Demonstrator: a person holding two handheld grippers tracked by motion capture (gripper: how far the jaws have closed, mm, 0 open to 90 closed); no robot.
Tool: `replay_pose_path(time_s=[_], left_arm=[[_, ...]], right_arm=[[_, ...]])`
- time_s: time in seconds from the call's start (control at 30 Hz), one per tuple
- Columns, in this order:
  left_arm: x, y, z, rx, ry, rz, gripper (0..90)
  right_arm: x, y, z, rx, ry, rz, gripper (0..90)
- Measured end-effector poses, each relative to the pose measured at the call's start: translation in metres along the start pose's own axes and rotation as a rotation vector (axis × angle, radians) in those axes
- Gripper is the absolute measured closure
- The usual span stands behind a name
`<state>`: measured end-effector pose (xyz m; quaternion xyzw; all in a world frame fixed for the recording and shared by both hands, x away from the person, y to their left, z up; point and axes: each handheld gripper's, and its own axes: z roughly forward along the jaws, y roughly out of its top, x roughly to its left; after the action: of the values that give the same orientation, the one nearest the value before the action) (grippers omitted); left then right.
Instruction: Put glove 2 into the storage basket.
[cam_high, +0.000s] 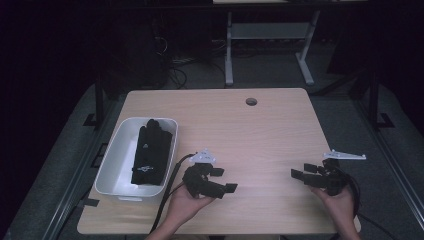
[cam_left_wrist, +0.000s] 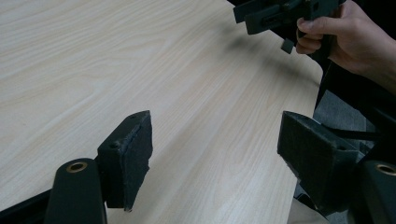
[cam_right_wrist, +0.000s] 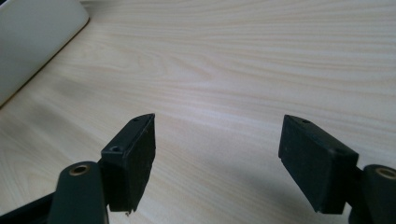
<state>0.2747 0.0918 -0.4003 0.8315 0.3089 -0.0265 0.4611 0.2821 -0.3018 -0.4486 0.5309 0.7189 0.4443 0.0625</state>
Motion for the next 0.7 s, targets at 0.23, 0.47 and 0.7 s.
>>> replay_pose_path(time_s=[0.23,0.47,0.7], left_arm=[[0.000,-0.008,0.000,-0.015,-0.013,-0.010,25.9],[0.000,-0.017,0.001,-0.010,-0.015,-0.012,25.8],[0.000,-0.027,0.003,-0.009,0.002,0.017,25.8]], right_arm=[[0.002,-0.013,-0.001,-0.007,-0.012,-0.008,27.1],[0.005,-0.016,-0.001,-0.003,-0.016,-0.015,27.1],[0.008,-0.020,-0.001,-0.015,-0.028,-0.045,27.1]])
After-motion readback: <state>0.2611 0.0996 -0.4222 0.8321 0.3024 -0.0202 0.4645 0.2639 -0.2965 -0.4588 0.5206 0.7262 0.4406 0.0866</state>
